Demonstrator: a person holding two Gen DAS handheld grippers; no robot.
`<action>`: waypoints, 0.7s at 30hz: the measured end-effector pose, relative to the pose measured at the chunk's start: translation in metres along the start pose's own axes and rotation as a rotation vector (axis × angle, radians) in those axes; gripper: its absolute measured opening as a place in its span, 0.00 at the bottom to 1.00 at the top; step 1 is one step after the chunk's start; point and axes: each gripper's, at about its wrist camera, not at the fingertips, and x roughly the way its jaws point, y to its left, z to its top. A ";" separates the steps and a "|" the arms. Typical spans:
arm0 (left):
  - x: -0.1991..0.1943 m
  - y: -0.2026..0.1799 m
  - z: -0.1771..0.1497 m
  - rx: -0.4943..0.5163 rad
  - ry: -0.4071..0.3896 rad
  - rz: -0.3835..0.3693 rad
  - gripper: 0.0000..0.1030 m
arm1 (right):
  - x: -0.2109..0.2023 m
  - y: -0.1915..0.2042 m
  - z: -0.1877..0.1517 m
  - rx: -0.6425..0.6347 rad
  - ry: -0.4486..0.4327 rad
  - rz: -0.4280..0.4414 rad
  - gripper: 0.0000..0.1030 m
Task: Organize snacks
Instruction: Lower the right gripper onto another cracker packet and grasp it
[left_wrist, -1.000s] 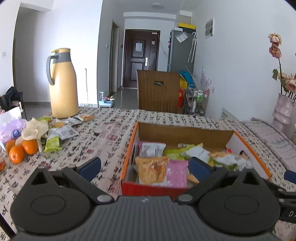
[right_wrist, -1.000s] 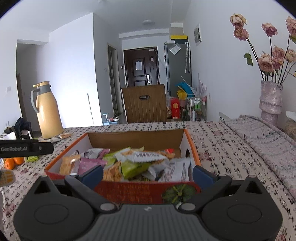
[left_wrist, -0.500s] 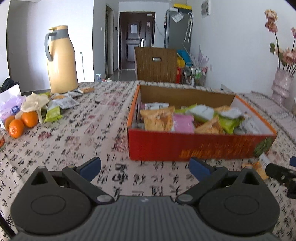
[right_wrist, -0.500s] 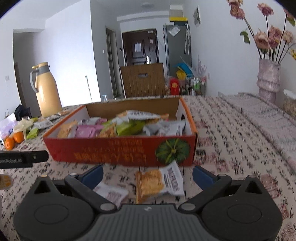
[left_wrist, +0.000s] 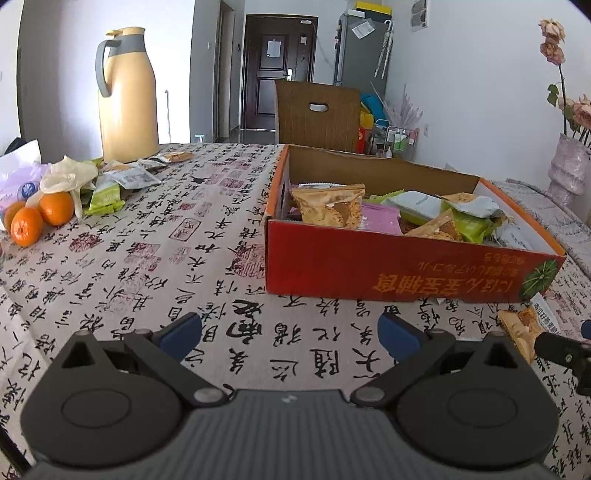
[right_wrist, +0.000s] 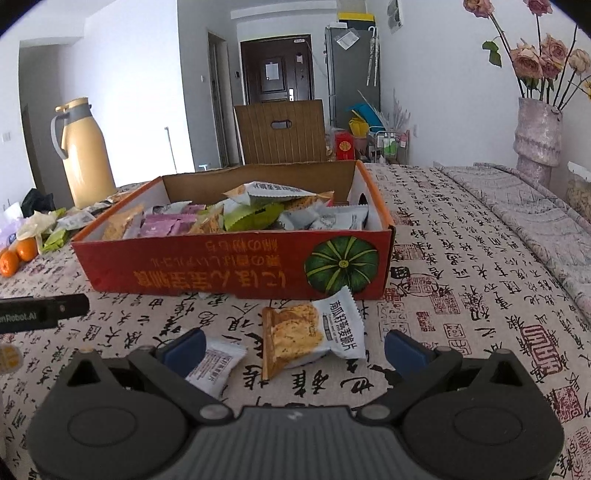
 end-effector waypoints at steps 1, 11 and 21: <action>0.000 0.000 0.000 0.000 0.002 0.001 1.00 | 0.002 0.000 0.001 -0.004 0.005 -0.002 1.00; 0.004 0.000 -0.001 -0.003 0.019 0.006 1.00 | 0.031 -0.004 0.015 -0.061 0.057 -0.070 1.00; 0.005 0.003 -0.002 -0.015 0.028 0.002 1.00 | 0.065 -0.013 0.016 -0.058 0.123 -0.020 1.00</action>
